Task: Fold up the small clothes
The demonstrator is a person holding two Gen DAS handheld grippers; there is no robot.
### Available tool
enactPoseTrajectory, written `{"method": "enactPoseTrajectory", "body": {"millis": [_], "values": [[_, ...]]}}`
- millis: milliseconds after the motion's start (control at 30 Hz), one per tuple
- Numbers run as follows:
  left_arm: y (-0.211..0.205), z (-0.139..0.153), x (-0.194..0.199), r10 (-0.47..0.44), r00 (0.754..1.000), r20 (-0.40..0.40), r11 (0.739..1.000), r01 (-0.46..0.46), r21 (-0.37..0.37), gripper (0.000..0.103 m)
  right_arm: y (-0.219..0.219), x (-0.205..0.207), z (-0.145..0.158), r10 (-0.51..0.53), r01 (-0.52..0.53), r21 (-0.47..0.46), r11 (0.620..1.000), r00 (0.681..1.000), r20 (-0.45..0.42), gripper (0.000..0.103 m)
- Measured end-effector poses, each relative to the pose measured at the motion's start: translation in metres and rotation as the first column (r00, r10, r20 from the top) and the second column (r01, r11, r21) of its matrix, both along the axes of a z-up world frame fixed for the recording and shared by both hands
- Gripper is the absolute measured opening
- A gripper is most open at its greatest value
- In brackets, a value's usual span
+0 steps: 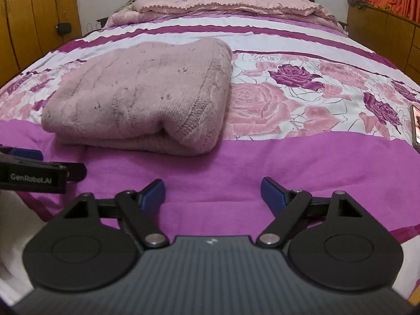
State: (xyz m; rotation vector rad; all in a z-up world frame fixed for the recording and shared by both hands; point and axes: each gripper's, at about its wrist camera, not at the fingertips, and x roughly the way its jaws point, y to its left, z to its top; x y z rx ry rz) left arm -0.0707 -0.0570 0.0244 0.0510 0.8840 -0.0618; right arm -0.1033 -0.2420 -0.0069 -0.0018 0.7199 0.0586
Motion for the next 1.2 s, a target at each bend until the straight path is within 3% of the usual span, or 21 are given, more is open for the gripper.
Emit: {"method": "enactPoseTrajectory", "body": {"millis": [1200], "values": [[0.0026,-0.0026,-0.0021,-0.008,1.0,0.013,1.0,0.008,-0.013,0.094,0.0021,0.0,-0.0024,-0.002,0.002,-0.01,1.0,1.0,-0.005,0.084]]}}
